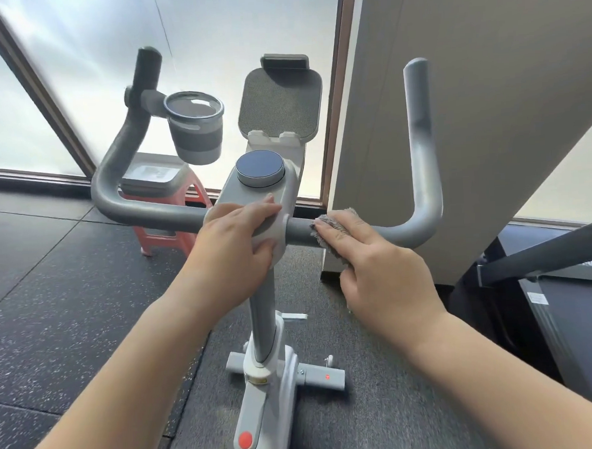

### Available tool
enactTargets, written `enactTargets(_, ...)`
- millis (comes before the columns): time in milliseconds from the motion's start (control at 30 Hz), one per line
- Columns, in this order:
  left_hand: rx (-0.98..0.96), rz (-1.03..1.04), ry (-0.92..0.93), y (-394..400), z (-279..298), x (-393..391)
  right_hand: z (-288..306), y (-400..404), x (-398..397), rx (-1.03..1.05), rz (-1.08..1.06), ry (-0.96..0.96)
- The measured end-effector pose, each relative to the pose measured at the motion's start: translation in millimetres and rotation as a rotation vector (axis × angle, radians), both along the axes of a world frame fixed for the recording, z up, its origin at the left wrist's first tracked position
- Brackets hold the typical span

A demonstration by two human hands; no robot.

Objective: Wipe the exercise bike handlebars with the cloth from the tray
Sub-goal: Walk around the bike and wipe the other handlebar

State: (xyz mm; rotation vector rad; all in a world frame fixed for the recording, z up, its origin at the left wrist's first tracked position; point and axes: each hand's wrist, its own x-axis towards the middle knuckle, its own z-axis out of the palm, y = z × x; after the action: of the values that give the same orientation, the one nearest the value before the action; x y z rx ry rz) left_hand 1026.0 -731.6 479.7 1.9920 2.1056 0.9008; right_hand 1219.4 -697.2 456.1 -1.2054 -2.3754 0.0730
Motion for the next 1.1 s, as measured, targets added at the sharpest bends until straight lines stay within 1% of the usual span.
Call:
enactTargets(133,0.003,-0.002,0.006,-0.4,0.3,0.4,2.6,-0.9,16.3,0.047,-0.108,0.02)
enactTargets(167,0.004,-0.001,0.009,-0.8,0.0,0.4,3.7,0.1,19.2,0.029,-0.131,0.061)
enactTargets(200,0.008,0.0,0.012,-0.8,-0.7,0.3,5.6,0.8,20.6,-0.025,-0.13,0.153)
enactTargets(267,0.013,0.001,0.018,-0.4,-2.1,0.3,11.8,-2.1,21.7,-0.181,-0.069,0.457)
enactTargets(333,0.017,-0.002,0.02,0.9,-3.7,0.0,16.8,-10.5,19.4,-0.408,-0.02,0.747)
enactTargets(433,0.014,-0.004,0.026,2.1,-5.7,-0.6,11.6,-25.5,8.8,-0.907,0.064,1.108)
enactTargets(500,0.012,-0.005,0.034,1.7,-6.5,-0.8,6.5,-35.1,0.8,-1.202,0.073,1.298)
enactTargets(567,0.014,-0.009,0.041,1.7,-6.5,-1.2,0.0,-41.4,-4.1,-1.463,0.009,1.47)
enactTargets(633,0.02,-0.009,0.041,2.1,-6.4,-1.9,-7.6,-43.4,-6.1,-1.71,-0.101,1.673)
enactTargets(700,0.023,-0.012,0.039,1.8,-6.3,-2.3,-10.3,-41.6,-13.5,-1.876,-0.142,1.831)
enactTargets(733,0.025,-0.013,0.041,1.6,-6.3,-2.5,-11.9,-38.9,-18.7,-1.91,-0.134,1.881)
enactTargets(800,0.025,-0.016,0.045,1.4,-6.5,-2.5,-12.8,-31.8,-31.4,-1.908,-0.114,1.909)
enactTargets(900,0.015,-0.014,0.035,2.1,-7.1,-2.9,-12.4,-19.6,-51.5,-1.831,-0.093,1.944)
enactTargets(1100,0.034,-0.009,0.051,4.3,-9.1,-4.3,-24.4,-9.9,-72.0,-1.731,0.064,2.071)
